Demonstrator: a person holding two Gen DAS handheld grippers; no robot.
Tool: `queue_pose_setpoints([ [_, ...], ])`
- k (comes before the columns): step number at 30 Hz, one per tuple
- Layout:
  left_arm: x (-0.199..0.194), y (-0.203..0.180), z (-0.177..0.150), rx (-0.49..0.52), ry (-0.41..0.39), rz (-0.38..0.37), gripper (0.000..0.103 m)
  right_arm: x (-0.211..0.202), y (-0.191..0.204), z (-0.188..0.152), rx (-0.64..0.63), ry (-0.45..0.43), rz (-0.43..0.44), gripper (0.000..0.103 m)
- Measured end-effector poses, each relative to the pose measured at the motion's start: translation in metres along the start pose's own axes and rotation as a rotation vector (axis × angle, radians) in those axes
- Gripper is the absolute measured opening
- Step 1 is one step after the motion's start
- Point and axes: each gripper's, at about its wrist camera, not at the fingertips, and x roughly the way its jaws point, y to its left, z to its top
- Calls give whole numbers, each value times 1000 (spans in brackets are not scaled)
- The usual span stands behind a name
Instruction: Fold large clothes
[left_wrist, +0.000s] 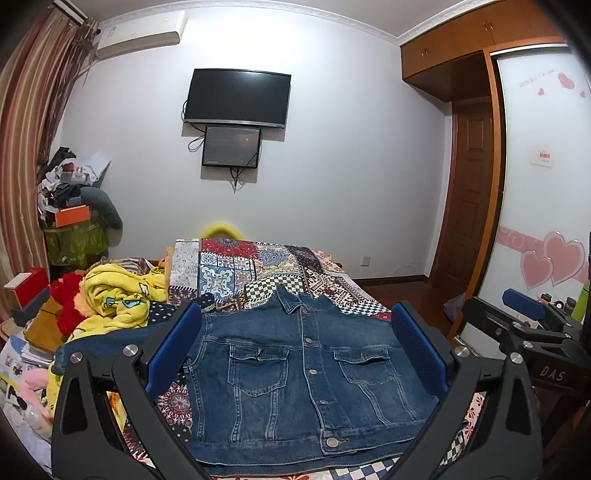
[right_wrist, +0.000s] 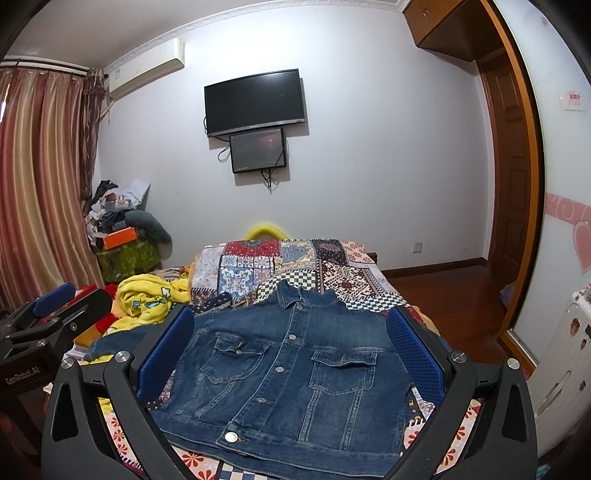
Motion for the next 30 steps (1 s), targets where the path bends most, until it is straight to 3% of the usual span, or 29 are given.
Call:
queue_pose_setpoints([
  [11,36,31,-2,-54,38,23,103,36,9,-2,-42,68,1,103],
  [18,84,80,-13,-124,129,94,103,83,13,-8,-48,145,32,103],
  [23,115,133,-33,-208,206,199,103,130,13,-22,-75,235,27,103],
  [30,139,238,-77,-347,305,420,103,191,-2,-51,-52,427,16,103],
])
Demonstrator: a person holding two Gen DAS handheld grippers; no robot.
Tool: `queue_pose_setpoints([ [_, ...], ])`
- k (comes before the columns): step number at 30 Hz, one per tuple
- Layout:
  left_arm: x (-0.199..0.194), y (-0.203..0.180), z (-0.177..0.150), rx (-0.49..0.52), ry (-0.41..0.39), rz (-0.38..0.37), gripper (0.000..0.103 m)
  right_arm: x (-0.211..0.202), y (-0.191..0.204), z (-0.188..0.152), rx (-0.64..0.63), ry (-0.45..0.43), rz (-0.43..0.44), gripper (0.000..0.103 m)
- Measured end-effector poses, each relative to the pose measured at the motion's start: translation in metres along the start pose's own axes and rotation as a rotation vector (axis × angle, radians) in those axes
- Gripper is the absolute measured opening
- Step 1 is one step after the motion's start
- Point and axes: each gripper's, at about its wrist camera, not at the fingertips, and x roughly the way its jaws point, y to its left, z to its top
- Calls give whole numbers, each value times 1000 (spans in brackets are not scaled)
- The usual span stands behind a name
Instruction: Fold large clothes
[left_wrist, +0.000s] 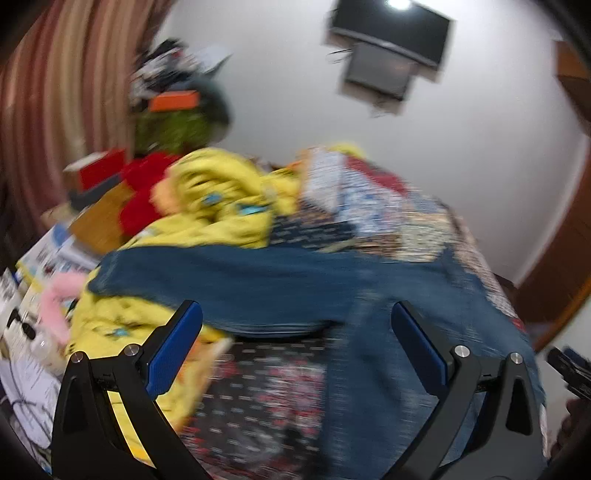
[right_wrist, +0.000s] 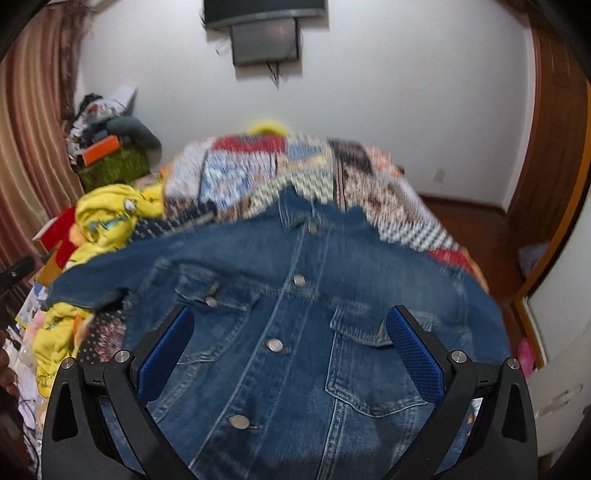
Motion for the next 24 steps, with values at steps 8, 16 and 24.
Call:
queue_pose_setpoints([
  [8,67,92,-4,-130,184,25,89,46,-29,-9,156,155,29,103],
  [16,123,125,-14,-241,318,-46,66,70,-48,-18,264,260,56,103],
  [24,167,152,-13,-377,362,-15,63,71,-50,-20,281,272,61,103],
])
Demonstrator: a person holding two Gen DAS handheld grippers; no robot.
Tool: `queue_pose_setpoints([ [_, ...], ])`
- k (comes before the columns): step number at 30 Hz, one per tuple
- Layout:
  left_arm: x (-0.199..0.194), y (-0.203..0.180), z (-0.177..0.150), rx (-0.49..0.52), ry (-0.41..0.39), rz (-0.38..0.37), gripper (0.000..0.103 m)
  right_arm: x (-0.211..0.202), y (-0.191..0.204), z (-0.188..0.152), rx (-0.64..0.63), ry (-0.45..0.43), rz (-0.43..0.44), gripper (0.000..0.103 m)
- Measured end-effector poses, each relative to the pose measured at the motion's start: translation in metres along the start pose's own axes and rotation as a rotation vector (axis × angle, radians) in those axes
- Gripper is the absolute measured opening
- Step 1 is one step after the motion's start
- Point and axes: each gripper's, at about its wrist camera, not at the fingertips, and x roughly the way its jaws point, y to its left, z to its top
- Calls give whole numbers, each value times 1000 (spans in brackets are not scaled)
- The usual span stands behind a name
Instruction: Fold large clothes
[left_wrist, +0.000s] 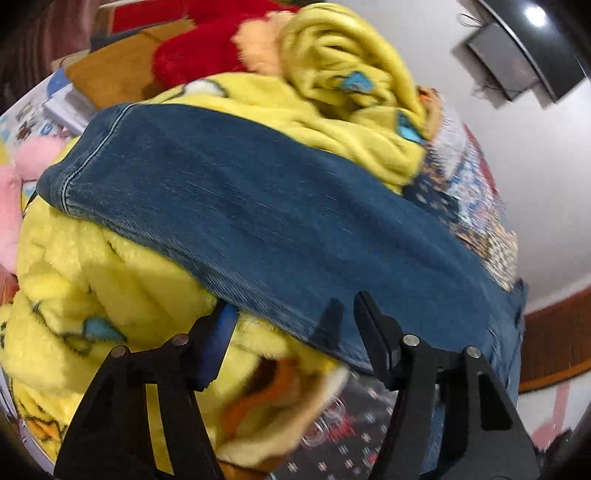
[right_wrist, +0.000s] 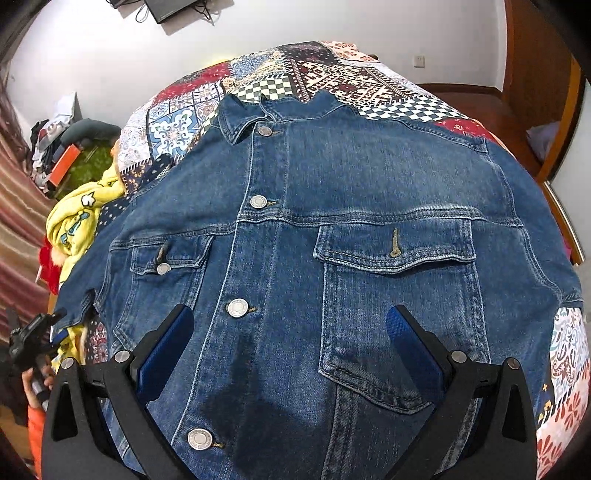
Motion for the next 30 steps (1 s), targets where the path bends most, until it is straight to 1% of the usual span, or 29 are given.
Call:
queue_pose_setpoints([
  [1,3,2,3,-4,-4,19,61,-1,0,0,-1,-3,-1,103],
  [3,9,6,8,-12,-9,50,50,-2,1,1,-4,-9,-3,103],
  [4,10,7,11,-19,-8,64,48,-3,2,1,-5,-12,-4,103],
  [5,10,6,13,-22,-10,69,43,-4,3,2,-8,-16,-6,103],
  [6,7,4,15,-18,-20,85,33,-6,4,2,-12,-21,-7,103],
  [8,-4,-10,20,44,-56,139,19,-11,6,3,-25,-34,-8,103],
  [9,-8,-16,22,69,-71,158,17,-13,7,4,-30,-39,-8,103],
  [10,-18,-27,23,114,-105,184,16,-16,7,4,-37,-48,-7,103],
  [11,-26,-37,25,150,-132,198,13,-19,8,4,-45,-57,-7,103],
  [13,-49,-64,27,231,-194,208,12,-26,9,5,-59,-70,-6,103],
  [15,-67,-90,30,284,-241,184,10,-33,8,5,-67,-82,-5,103],
  [18,-101,-145,29,393,-328,130,8,-43,2,3,-58,-102,9,103],
  [20,-115,-176,26,441,-363,73,7,-48,-2,2,-52,-109,13,103],
  [23,-131,-242,11,537,-412,-34,7,-56,-10,2,-49,-123,11,103],
  [24,-134,-256,5,556,-419,-51,7,-59,-13,2,-51,-128,9,103],
  [25,-136,-278,-5,586,-421,-87,7,-63,-17,3,-56,-137,7,103],
  [26,-135,-299,-17,615,-410,-131,7,-66,-21,5,-61,-151,2,103],
  [28,-131,-333,-41,664,-375,-188,7,-74,-31,9,-67,-174,-22,103],
  [30,-118,-361,-64,719,-339,-211,7,-82,-39,14,-81,-194,-42,103],
])
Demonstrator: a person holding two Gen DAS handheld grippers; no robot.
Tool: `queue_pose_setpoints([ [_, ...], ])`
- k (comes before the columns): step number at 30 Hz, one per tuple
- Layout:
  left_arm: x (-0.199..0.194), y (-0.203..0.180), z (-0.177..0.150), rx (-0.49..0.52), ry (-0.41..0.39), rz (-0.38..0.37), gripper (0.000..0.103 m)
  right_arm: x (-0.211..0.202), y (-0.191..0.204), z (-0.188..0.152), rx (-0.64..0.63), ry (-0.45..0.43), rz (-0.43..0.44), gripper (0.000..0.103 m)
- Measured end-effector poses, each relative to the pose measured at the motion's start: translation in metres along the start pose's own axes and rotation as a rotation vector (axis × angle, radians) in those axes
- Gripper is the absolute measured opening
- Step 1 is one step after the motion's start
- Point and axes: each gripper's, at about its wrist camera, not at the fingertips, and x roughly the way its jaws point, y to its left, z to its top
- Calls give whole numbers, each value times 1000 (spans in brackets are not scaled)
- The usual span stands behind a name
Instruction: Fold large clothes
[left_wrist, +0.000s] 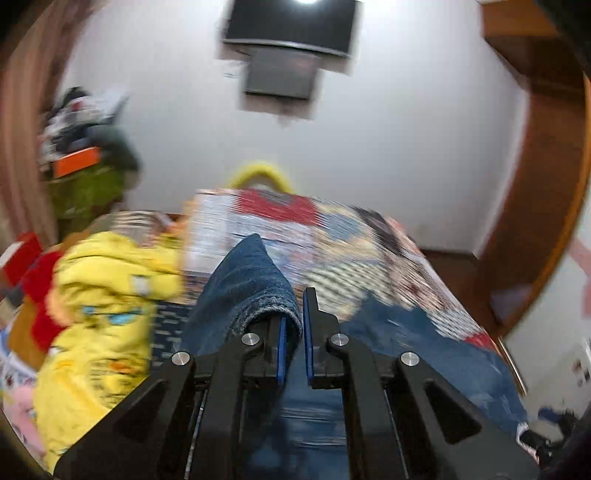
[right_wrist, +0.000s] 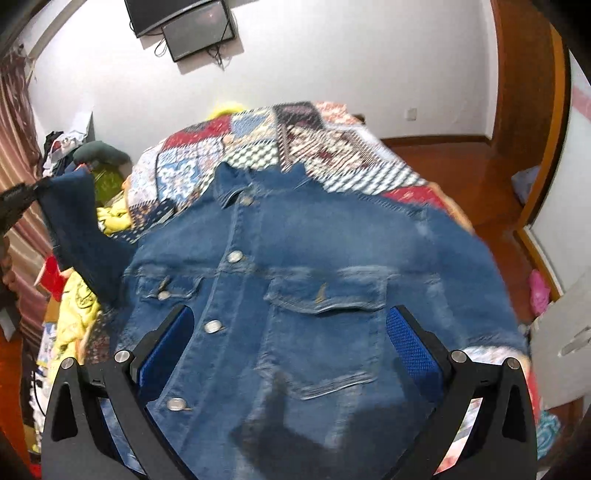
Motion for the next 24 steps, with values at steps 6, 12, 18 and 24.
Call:
queue_pose_setpoints([
  [6,51,-105,-54,171,169,-122,6,-15,-24,9,-70,-36,-58,103],
  [12,80,-178,-130,321,364,-218,6,-9,-47,2,-116,5,-120,103],
  [18,78,-198,-172,416,481,-242,6,1,-56,-11,-127,71,-116,103],
  [24,47,-154,-160,330,458,-252,44,3,-33,-3,-222,67,-108,103],
])
